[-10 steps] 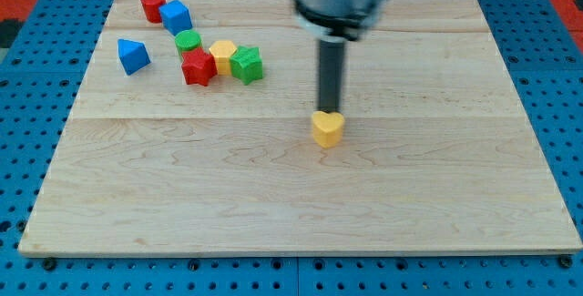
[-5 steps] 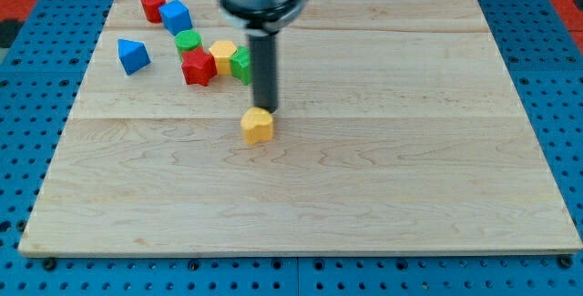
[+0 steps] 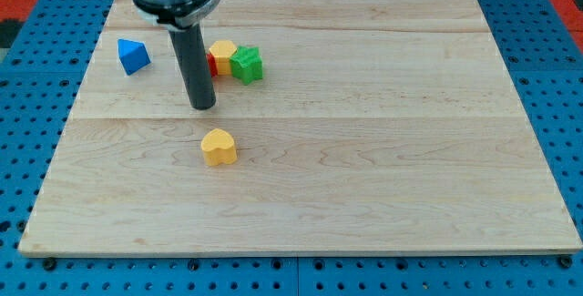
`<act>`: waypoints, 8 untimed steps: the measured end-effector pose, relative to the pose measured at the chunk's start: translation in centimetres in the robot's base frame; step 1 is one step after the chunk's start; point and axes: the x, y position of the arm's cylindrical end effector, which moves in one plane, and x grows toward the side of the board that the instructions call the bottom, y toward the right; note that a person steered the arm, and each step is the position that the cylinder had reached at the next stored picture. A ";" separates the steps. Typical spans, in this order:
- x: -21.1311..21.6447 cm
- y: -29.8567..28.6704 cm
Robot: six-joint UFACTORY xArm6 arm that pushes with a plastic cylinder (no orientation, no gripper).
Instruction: Slide the yellow heart towards the bottom right
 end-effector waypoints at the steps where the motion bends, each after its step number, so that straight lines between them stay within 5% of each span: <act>1: 5.1 1.7; 2: 5.3 -2.2; 3: 10.1 -0.5; 5: 8.7 19.6; 7: 13.2 18.9; 8: 11.6 15.1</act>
